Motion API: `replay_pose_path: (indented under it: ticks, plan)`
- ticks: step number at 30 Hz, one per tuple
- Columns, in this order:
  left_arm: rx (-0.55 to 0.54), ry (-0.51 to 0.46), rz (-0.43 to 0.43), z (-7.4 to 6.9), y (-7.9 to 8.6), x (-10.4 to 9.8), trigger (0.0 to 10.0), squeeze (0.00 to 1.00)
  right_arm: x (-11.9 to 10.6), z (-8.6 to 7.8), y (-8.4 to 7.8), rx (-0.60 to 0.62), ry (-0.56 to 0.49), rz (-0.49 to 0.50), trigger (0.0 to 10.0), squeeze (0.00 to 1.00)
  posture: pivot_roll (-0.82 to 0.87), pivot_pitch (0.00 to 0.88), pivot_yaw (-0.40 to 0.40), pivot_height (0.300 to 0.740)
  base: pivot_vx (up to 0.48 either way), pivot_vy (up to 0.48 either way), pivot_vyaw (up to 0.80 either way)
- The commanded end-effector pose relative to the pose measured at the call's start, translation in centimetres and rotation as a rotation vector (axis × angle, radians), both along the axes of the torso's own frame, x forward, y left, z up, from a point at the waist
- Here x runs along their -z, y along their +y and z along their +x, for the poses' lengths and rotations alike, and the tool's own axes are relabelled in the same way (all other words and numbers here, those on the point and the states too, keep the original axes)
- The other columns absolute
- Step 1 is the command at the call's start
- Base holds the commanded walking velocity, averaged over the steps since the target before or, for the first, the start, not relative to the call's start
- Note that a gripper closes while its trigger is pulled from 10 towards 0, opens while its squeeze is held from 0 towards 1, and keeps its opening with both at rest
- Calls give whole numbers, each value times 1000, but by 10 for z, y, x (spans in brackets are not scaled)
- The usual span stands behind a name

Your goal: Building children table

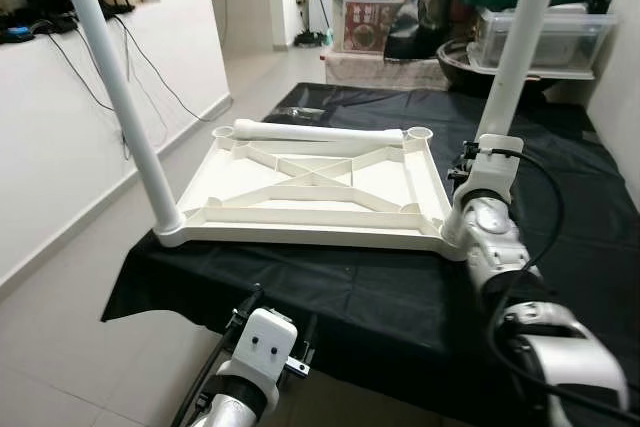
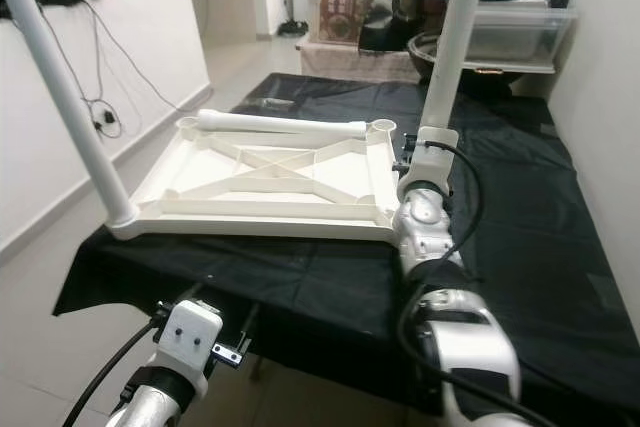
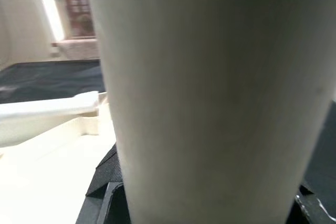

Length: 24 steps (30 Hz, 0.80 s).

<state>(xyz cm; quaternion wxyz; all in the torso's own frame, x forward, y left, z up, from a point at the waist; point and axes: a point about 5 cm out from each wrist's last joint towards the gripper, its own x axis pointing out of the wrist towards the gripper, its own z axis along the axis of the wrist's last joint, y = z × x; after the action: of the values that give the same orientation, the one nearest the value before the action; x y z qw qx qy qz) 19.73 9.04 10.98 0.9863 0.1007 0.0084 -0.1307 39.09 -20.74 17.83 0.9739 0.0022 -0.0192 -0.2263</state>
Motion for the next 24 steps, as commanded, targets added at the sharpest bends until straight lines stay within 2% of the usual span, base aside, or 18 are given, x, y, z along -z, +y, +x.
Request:
replay_pose_path:
  ticks: [1, 4, 5, 6, 7, 8, 10, 11, 12, 13, 14, 15, 17, 18, 19, 21, 23, 24]
  plan:
    - [2, 13, 15, 0, 1, 3, 10000, 0, 29, -8, 12, 66, 110, 53, 0, 0, 54, 0, 20, 740, 0, 0, 0]
    - [2, 13, 15, 0, 1, 3, 10000, 0, 30, -7, 20, 45, 116, 56, 0, 0, 54, 0, 20, 740, 0, 0, 0]
    - [2, 12, 15, 0, 1, 3, 10000, 0, 30, -6, 28, 28, 113, 44, 8667, 0, 56, 0, 17, 740, 0, 0, 0]
    - [2, 11, 15, 1, 1, 3, 10000, 0, 28, -5, 36, 5, 100, 38, 10000, 0, 56, 0, 17, 740, 0, 0, 0]
    - [2, 11, 15, 1, 1, 3, 10000, 0, 28, -5, 36, 5, 100, 38, 10000, 0, 56, 0, 17, 740, 0, 0, 0]
    - [1, 11, 15, 1, 1, 3, 10000, 0, 26, -5, 40, -1, 83, 17, 10000, 59, 56, 0, 17, 740, 0, 0, 0]
    - [1, 11, 15, 1, 1, 3, 10000, 0, 26, -5, 40, -1, 83, 17, 10000, 59, 56, 0, 17, 740, 0, 0, 0]
    - [0, 10, 14, 1, 1, 3, 10000, 0, 23, -4, 43, -36, 54, 23, 10000, 1000, 56, 0, 17, 740, 0, 0, 0]
    - [0, 10, 14, 1, 1, 3, 10000, 0, 19, -3, 45, -70, 23, 29, 10000, 1000, 56, 0, 17, 740, 0, 0, 0]
    - [0, 10, 13, 1, 1, 3, 10000, 0, 11, 0, 46, -158, -26, 40, 10000, 0, 56, 0, 17, 740, 0, 0, 0]
    - [0, 10, 13, 1, 1, 3, 10000, 0, 11, 0, 46, -158, -26, 40, 10000, 0, 56, 0, 17, 740, 0, 0, 0]
    - [0, 9, 13, 1, 1, 3, 10000, 0, 6, 1, 47, -216, -60, 44, 10000, 0, 56, 0, 17, 740, 0, 0, 0]
    - [2, 9, 11, 1, 0, 3, 10000, 0, -1, 5, 43, -388, -98, 101, 10000, 0, 48, 0, 17, 740, 0, 0, 0]
    - [2, 9, 11, 1, 0, 3, 10000, 0, -1, 5, 43, -388, -98, 101, 10000, 0, 48, 0, 17, 740, 0, 0, 0]
    - [3, 9, 10, 1, 0, 3, 10000, 0, -3, 6, 41, -447, -107, 120, 10000, 0, 48, 0, 17, 740, 0, 0, 0]
    - [3, 9, 10, 1, 0, 3, 10000, 0, -3, 6, 41, -447, -107, 120, 10000, 0, 48, 0, 17, 740, 0, 0, 0]
    - [5, 8, 7, 1, 0, 3, 10000, 0, 0, 4, 45, -734, -57, 156, 10000, 0, 45, 0, 17, 740, 0, 0, 0]
    - [7, 7, 7, 2, 0, 3, 10000, 0, 3, 2, 47, -834, -36, 169, 10000, 0, 45, 0, 17, 740, 0, 0, 0]
